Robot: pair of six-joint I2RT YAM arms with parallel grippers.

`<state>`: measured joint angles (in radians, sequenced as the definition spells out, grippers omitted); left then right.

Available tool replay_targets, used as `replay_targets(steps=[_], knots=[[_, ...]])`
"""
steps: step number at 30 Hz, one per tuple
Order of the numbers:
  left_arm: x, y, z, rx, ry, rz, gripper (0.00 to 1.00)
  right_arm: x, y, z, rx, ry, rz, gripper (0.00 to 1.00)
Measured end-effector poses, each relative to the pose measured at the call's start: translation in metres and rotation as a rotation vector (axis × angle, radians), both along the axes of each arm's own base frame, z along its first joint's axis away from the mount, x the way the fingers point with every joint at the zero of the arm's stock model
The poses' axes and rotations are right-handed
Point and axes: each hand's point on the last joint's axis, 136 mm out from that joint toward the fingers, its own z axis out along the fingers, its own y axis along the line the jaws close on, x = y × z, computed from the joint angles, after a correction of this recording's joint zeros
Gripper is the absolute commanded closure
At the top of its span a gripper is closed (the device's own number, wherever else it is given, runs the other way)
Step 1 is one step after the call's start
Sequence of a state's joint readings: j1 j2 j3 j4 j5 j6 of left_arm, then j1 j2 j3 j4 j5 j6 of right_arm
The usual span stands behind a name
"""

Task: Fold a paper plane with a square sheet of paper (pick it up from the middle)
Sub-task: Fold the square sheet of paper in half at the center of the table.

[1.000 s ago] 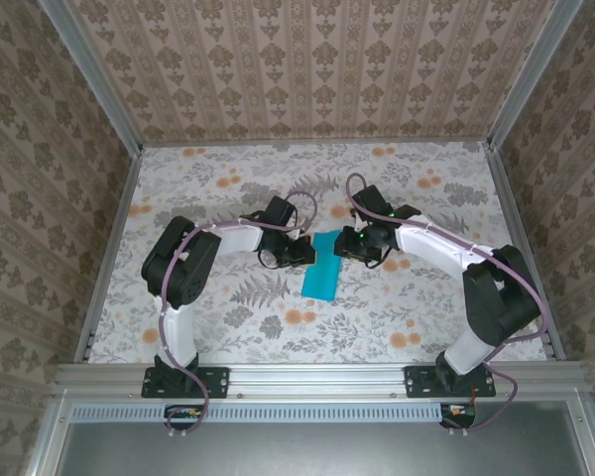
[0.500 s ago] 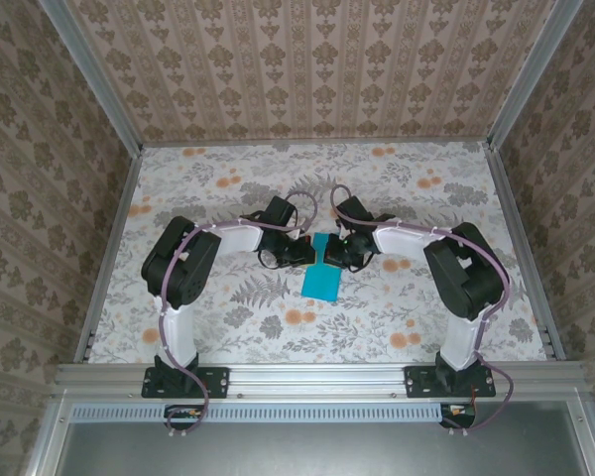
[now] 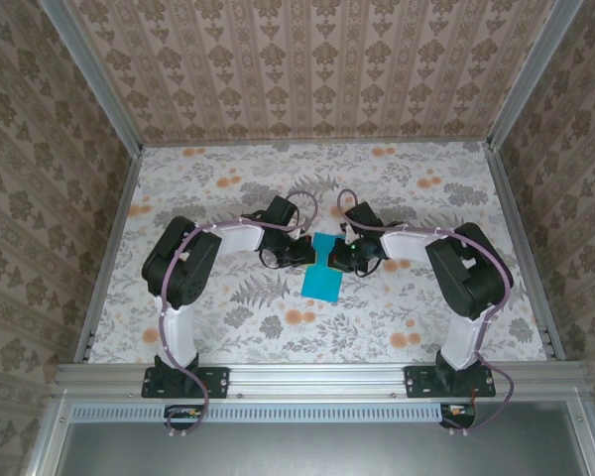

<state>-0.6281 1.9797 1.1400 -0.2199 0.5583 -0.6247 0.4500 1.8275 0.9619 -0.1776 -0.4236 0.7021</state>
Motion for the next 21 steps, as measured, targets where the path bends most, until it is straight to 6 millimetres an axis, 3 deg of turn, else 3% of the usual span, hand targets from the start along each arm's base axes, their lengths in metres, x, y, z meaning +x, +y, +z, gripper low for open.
replay_targets(steps=[12,18,21], knots=[[0.000,0.000,-0.001,-0.009,-0.006,0.008,1.00,-0.015,-0.039,0.011,-0.015,-0.023,-0.029,1.00],[0.000,0.000,0.000,-0.009,-0.006,0.008,1.00,0.004,-0.017,0.031,0.036,-0.089,0.002,1.00],[0.000,0.000,0.000,-0.008,-0.005,0.008,1.00,0.016,0.002,0.028,0.066,-0.099,0.028,1.00]])
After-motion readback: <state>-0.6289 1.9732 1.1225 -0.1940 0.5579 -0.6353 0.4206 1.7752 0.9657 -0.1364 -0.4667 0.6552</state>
